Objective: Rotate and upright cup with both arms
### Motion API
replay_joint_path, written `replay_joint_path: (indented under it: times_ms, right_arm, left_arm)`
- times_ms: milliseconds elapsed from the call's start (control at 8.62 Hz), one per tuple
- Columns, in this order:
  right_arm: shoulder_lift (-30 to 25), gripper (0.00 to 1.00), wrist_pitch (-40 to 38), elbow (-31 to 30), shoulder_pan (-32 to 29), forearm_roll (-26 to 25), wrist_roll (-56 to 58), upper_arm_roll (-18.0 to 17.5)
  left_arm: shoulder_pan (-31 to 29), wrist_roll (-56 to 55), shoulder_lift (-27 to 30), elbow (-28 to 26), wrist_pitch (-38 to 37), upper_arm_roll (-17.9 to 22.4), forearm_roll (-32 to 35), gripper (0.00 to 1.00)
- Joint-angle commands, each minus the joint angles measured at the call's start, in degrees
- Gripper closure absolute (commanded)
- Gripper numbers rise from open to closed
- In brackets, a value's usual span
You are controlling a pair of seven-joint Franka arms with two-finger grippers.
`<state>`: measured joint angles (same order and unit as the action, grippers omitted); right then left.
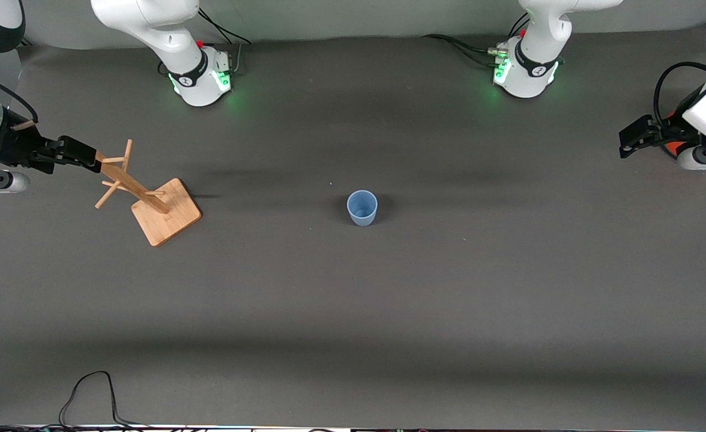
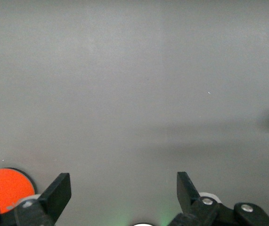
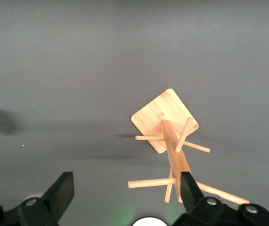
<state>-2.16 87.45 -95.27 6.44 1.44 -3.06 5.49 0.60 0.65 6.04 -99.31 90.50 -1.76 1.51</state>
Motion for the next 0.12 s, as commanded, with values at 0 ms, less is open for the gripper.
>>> replay_joint_path:
  times_ms: [0]
  right_arm:
    - [0.3, 0.0, -1.0, 1.1, 0.2, 0.0, 0.8, 0.1]
  left_arm:
    - [0.7, -0.9, 1.0, -1.2, 0.3, 0.3, 0.5, 0.0]
